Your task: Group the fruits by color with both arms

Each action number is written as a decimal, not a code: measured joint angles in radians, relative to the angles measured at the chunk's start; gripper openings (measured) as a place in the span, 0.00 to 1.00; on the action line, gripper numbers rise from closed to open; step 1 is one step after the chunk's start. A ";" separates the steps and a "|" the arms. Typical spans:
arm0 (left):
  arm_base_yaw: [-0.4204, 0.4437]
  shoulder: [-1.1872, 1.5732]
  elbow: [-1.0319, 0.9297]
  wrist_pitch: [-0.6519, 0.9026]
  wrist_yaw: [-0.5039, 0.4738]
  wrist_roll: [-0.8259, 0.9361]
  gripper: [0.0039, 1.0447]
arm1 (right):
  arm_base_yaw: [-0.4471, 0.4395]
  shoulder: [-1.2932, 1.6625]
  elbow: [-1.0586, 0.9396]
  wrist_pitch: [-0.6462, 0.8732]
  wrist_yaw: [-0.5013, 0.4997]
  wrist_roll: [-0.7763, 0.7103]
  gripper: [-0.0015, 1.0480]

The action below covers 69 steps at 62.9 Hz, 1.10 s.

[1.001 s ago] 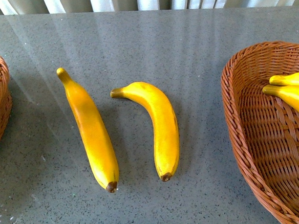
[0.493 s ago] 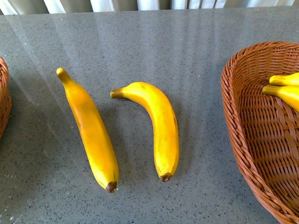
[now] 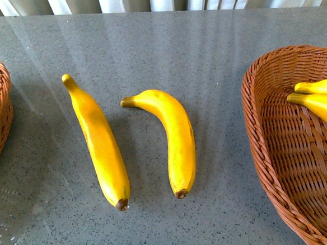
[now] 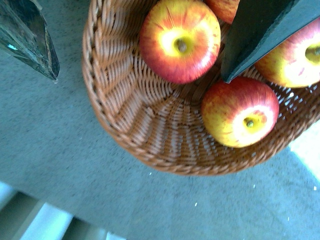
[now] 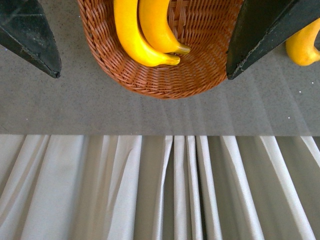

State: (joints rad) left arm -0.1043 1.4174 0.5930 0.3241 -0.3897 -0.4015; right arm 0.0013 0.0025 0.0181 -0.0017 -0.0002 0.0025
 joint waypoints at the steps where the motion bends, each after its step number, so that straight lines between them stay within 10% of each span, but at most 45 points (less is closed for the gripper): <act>1: 0.000 -0.016 -0.005 0.005 0.002 0.006 0.91 | 0.000 0.000 0.000 0.000 0.000 0.000 0.91; 10: 0.005 -0.056 -0.023 0.043 0.026 0.048 0.90 | 0.000 0.000 0.000 0.000 0.000 0.000 0.91; 21: 0.039 -0.055 -0.261 0.651 0.337 0.315 0.59 | 0.000 0.001 0.000 0.000 -0.001 0.000 0.91; 42: 0.102 -0.295 -0.443 0.636 0.388 0.387 0.01 | 0.000 0.000 0.000 0.000 0.000 0.000 0.91; 69: 0.102 -0.626 -0.566 0.430 0.390 0.391 0.01 | 0.000 0.000 0.000 0.000 0.000 0.000 0.91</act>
State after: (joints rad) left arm -0.0025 0.7914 0.0265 0.7540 0.0002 -0.0109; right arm 0.0013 0.0029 0.0181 -0.0017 -0.0002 0.0025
